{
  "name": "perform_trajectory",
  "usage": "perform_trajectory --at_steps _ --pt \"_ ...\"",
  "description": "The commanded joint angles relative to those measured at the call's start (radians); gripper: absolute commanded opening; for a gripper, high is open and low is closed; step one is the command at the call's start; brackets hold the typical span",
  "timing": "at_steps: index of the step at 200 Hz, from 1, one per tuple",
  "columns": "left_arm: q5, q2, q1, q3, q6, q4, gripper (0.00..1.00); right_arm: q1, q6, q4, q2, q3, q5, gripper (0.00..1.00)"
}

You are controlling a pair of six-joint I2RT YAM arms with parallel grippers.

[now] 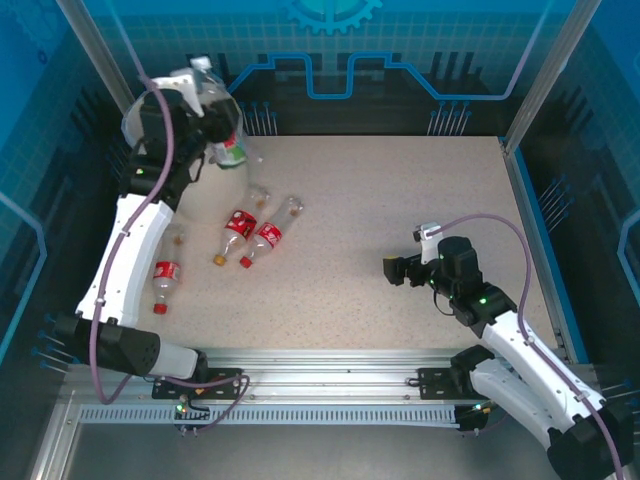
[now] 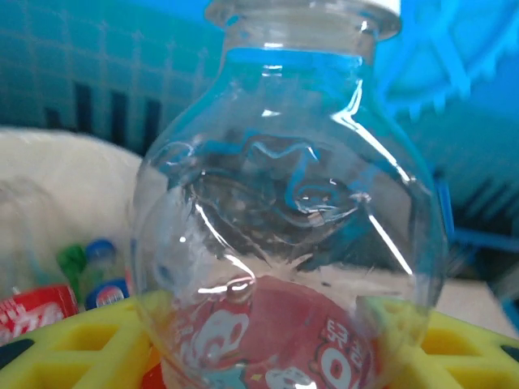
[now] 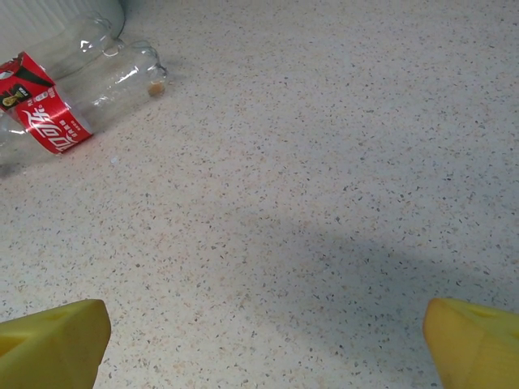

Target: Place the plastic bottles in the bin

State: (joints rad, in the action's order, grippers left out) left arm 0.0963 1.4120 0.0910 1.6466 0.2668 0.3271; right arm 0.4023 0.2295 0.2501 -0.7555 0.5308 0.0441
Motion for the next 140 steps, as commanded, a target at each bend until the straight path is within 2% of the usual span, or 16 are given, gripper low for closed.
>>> perform_trajectory --at_steps 1,23,49,102,140 --pt "0.001 -0.019 -0.068 -0.013 0.107 -0.205 0.27 -0.013 0.013 0.026 0.023 -0.009 -0.010 1.00" --pt "0.020 0.052 -0.124 0.048 0.097 -0.194 0.28 -0.013 0.009 0.038 0.034 -0.011 -0.010 1.00" --pt "-0.005 0.166 -0.173 0.152 0.050 -0.129 0.28 -0.013 0.012 0.046 0.047 -0.015 -0.009 1.00" --pt "-0.015 0.318 -0.189 0.278 -0.122 -0.028 0.31 -0.013 0.015 0.049 0.053 -0.020 -0.015 1.00" --pt "-0.071 0.456 -0.216 0.409 -0.156 0.109 0.32 -0.013 0.012 0.050 0.050 -0.020 -0.020 1.00"
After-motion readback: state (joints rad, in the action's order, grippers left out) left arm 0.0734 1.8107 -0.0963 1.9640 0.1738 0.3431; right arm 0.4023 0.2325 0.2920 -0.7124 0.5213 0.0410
